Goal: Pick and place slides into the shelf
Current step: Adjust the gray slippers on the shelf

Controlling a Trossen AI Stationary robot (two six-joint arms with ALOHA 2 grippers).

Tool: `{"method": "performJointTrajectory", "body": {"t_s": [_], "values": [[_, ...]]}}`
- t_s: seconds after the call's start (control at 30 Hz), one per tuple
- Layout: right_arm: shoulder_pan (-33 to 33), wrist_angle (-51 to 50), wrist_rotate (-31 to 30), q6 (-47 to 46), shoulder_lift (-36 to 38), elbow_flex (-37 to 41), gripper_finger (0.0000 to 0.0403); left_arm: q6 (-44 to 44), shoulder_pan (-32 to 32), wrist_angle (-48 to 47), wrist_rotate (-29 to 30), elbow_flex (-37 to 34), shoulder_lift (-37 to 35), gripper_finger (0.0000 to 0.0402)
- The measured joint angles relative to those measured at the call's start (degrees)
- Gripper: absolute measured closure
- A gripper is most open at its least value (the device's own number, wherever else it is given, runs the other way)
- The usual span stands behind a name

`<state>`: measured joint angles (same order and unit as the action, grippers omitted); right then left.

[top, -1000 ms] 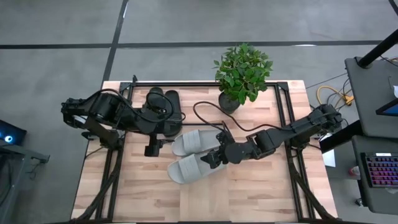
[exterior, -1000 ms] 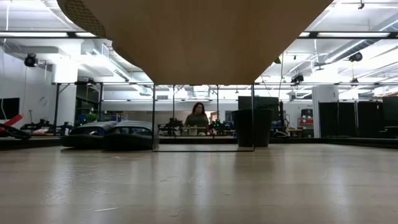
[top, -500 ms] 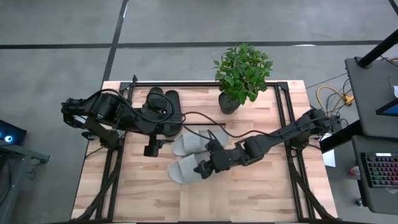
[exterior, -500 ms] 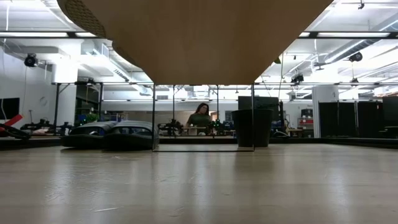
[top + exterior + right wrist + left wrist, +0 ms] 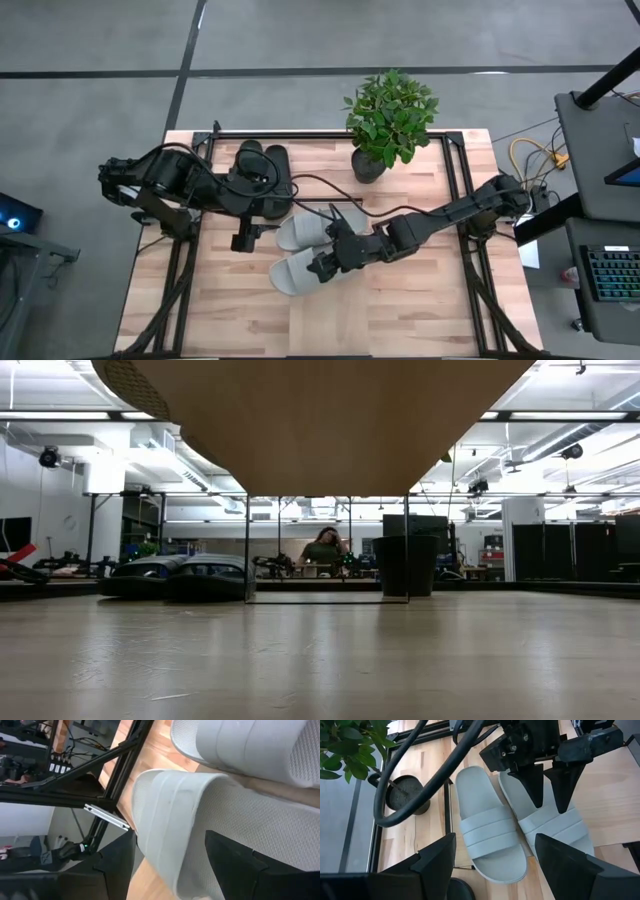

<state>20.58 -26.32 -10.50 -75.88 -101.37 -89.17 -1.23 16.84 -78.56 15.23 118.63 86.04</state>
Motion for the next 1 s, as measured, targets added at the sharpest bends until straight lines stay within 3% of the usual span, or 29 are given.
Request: {"method": "performJointTrajectory", "body": {"t_s": [0.5,0.63,0.9,1.0], "values": [[-0.2,0.3,0.6,-0.6,-2.4,-2.1,0.0184,0.1,0.0,-0.1,-0.3,0.0,0.0,0.0146],[-0.4,0.2,1.4,-1.5,-2.4,-2.1,0.0230,0.1,0.0,-0.5,-0.3,0.0,0.0,0.0146],[-0.8,-0.1,1.5,-2.5,-2.4,-2.1,0.0370,0.1,0.0,-0.5,-0.3,0.0,0.0,0.0146],[-1.1,-0.1,1.5,-2.5,-2.4,-2.1,0.0388,0.1,0.0,-0.5,-0.3,0.0,0.0,0.0146]]}}
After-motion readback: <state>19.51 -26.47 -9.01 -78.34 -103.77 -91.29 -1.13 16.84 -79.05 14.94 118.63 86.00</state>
